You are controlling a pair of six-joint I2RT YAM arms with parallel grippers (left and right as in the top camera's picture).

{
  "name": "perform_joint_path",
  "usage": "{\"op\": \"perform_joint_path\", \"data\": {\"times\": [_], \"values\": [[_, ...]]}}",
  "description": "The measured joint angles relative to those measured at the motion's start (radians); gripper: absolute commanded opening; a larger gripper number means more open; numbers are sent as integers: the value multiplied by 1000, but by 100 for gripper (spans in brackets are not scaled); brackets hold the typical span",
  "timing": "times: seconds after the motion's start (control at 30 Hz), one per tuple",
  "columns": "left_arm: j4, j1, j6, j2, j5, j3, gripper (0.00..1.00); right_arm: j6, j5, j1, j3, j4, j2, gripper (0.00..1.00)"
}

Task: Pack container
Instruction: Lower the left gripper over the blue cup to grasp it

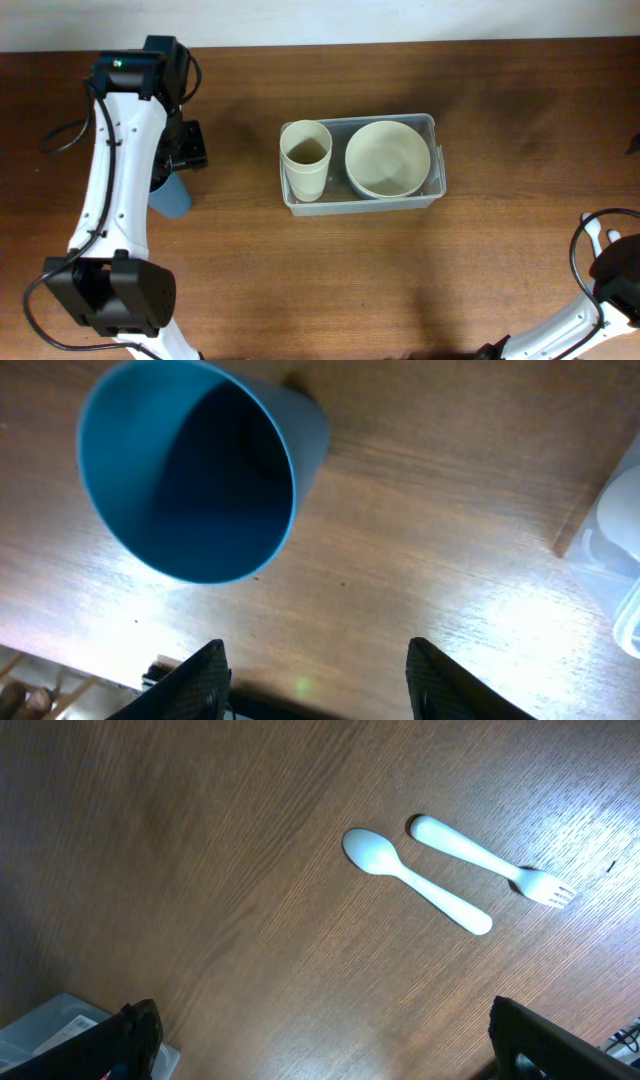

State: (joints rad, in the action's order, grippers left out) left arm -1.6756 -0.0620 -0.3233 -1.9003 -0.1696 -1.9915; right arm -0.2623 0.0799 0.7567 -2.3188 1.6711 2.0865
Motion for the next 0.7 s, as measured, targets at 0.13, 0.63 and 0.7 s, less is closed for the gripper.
{"op": "perform_joint_path", "data": {"times": [0.13,0.63,0.7], "values": [[36,14,-7,0,21,36,58,0,0,0,0,0,0,99],[137,57,32,0,103,167,54,0,0,0,0,0,0,99],[148,57,32,0,112,186,55,0,0,0,0,0,0,99]]}}
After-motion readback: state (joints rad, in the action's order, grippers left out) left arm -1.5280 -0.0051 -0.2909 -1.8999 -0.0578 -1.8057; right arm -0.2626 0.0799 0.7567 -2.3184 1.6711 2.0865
